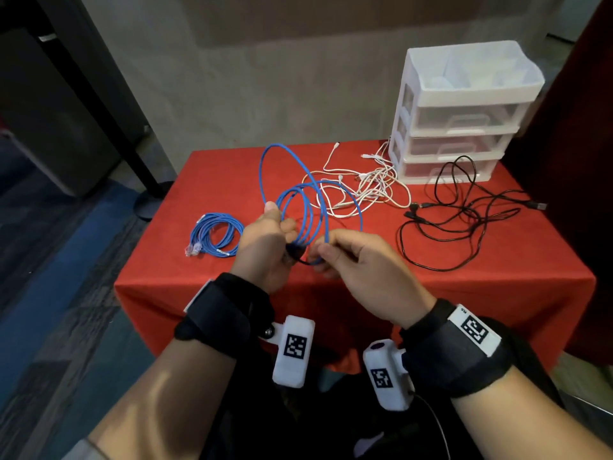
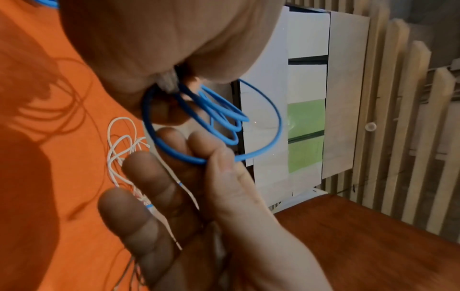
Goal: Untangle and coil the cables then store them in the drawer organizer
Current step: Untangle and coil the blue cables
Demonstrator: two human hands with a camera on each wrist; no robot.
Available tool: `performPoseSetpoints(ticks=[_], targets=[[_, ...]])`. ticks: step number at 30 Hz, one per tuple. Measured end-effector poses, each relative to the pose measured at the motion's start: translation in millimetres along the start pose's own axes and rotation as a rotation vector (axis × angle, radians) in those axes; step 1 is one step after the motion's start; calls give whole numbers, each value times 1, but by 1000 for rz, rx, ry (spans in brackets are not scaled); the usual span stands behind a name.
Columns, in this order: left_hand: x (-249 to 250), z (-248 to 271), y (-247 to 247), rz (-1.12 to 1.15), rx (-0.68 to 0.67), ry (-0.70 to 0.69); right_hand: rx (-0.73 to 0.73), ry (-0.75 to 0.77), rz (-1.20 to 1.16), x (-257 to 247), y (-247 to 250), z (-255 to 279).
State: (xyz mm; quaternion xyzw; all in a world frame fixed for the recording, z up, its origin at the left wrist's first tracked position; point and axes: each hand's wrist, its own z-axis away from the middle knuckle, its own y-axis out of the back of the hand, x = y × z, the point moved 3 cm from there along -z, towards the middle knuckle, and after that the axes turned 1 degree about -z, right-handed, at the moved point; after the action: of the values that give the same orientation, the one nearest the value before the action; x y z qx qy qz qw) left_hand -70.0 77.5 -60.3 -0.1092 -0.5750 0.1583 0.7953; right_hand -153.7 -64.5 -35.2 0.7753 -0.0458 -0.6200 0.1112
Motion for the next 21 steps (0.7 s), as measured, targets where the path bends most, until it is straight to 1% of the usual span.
performPoseSetpoints(ticks=[2,3,4,6,7,8,9,10,12,14,16,18,21], targets=[[3,3,4,-40,52,-51,-49,-10,26,2,3,0],[7,7,5,-82,60,-92,-30,-13,26,2,7,-2],[11,9,7,-151,57,-148,25,-16,12,2,13,-4],[19,17,8,-361,5,-290,167,8,4,2,31,-10],[24,23,7,-467,-36,-356,209,35,55,-1,41,-12],[28,30,6,-564,-87,-403,205,58,131,-5,48,-14],[32,37,3,-650,-142,-432,164,68,196,-7,53,-17],[36,43,0,-719,-202,-443,97,59,220,-10,57,-19],[44,53,-5,-808,-305,-455,-23,-32,152,-13,58,-21],[50,57,-7,-850,-346,-464,-117,-102,70,-11,55,-21],[54,55,-5,-809,-382,-455,-170,-119,42,-9,53,-20],[54,53,-2,-764,-429,-396,-133,-130,4,-7,55,-19],[47,56,3,-866,-513,-324,6,-156,-99,-9,64,-20]])
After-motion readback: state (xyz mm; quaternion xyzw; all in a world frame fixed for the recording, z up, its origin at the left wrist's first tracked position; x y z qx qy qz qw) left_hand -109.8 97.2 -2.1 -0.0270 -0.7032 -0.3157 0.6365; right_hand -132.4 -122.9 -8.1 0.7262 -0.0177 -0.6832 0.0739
